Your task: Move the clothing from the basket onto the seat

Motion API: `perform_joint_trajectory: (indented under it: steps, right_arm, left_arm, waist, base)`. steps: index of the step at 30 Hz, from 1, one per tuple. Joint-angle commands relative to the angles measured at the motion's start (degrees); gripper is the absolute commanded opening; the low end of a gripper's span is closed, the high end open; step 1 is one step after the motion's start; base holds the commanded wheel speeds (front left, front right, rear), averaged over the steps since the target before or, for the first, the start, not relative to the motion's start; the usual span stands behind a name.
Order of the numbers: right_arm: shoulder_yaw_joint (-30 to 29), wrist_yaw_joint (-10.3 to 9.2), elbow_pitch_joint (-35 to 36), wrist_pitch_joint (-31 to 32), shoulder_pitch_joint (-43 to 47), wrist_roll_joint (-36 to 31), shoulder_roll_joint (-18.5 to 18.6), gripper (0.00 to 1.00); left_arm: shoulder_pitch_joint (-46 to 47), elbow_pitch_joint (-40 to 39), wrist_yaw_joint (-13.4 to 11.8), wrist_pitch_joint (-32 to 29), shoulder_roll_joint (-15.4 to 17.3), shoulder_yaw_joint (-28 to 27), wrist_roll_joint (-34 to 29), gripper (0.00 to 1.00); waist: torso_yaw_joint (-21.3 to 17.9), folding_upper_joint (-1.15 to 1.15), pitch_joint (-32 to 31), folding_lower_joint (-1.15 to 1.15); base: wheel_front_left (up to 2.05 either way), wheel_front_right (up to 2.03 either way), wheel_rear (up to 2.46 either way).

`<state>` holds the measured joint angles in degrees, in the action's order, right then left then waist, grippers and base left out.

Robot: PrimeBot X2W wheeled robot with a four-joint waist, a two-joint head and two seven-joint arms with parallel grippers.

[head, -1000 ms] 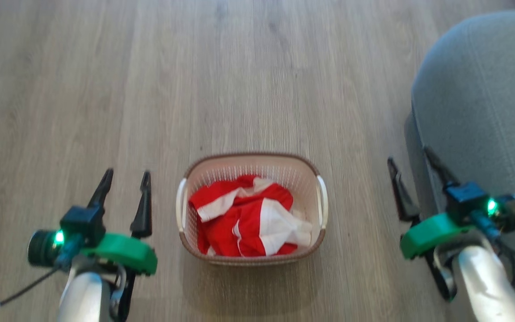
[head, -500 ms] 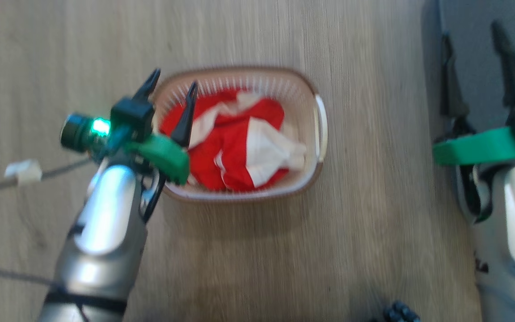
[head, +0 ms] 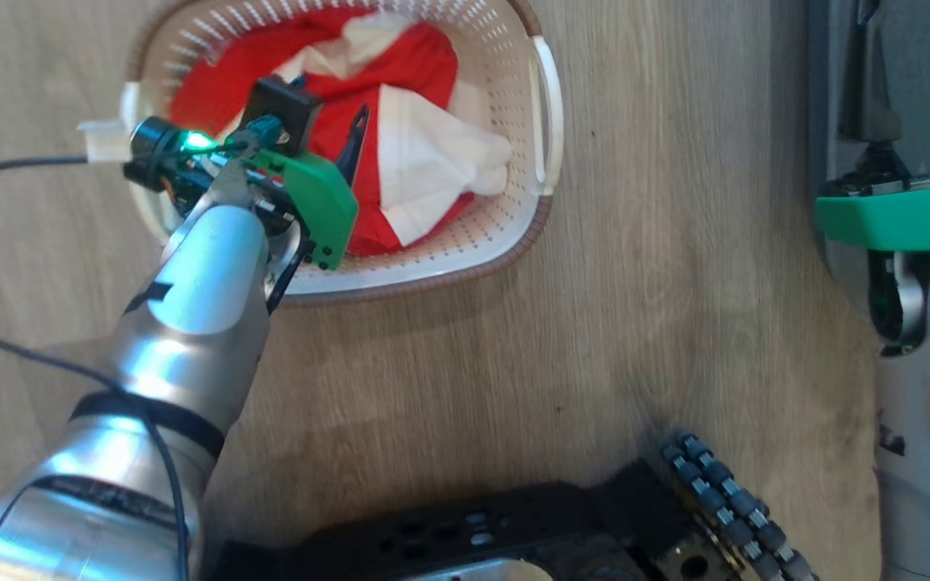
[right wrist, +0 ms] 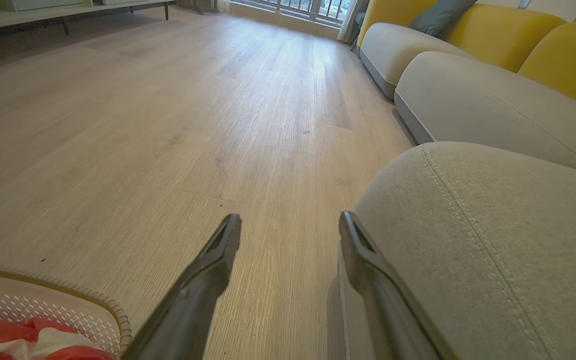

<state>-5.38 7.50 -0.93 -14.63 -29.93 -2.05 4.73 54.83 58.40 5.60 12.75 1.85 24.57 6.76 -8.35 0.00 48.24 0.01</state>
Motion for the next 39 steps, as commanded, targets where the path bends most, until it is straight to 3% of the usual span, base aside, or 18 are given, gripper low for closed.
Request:
perform_joint_trajectory:
  steps: [1, 14, 27, 28, 29, 30, 34, 39]
  right_arm:
    - [0.47, -0.01, 2.59, -0.37, 1.39, -0.38, -0.53, 1.0]
    - [0.89, -0.01, 2.92, -0.37, 2.38, 0.29, -1.17, 1.0]
    - [-0.43, -0.01, 3.98, -0.37, 4.85, 1.44, -1.64, 1.0]
    - [-0.69, -0.01, 4.14, -0.37, 5.16, 1.42, -1.66, 1.0]
    - [-0.9, -0.01, 4.25, -0.37, 5.36, 1.44, -1.67, 1.0]
    - [-1.03, -0.01, 4.28, -0.37, 5.45, 1.46, -1.68, 1.0]
    - [-0.7, -0.01, 4.0, -0.37, 4.25, 1.88, -1.73, 1.0]
    - [-0.53, -0.01, 2.1, -0.37, 4.21, 1.3, -1.66, 1.0]
  left_arm:
    - [0.81, 0.16, -0.67, -0.21, 1.03, 1.06, 1.19, 1.0]
    - [5.81, 7.37, -0.3, -3.99, 1.03, 9.28, 9.25, 1.0]
    - [8.96, 14.13, 0.85, -6.68, 1.29, 12.83, 10.52, 1.0]
    - [9.05, 14.27, 0.93, -6.63, 1.28, 12.92, 10.64, 0.87]
    - [9.2, 14.39, 1.01, -6.6, 1.26, 12.93, 10.84, 0.36]
    - [9.33, 14.46, 1.12, -6.45, 1.24, 12.89, 11.17, 0.0]
    - [9.93, 14.35, 1.44, -4.14, 1.16, 12.95, 12.19, 0.0]
    - [7.37, 12.94, 1.62, 0.41, 1.07, 11.94, 14.78, 0.0]
  waist:
    - [-1.38, 0.0, 2.46, -0.01]
    - [-2.94, 0.0, 5.57, -0.01]
    - [-5.03, 0.0, 9.3, -0.01]
    - [-4.94, 0.0, 9.37, -0.01]
    - [-4.84, 0.0, 9.41, -0.01]
    - [-4.76, 0.0, 9.4, -0.01]
    - [-4.49, 0.0, 8.43, -0.01]
    - [-2.11, 0.0, 1.96, -0.01]
  base:
    - [0.0, 0.0, 0.0]
    - [0.0, 0.0, 0.0]
    - [0.0, 0.0, 0.0]
    - [0.0, 0.0, 0.0]
    - [0.0, 0.0, 0.0]
    - [0.0, 0.0, 0.0]
    - [0.0, 0.0, 0.0]
    - [0.0, 0.0, 0.0]
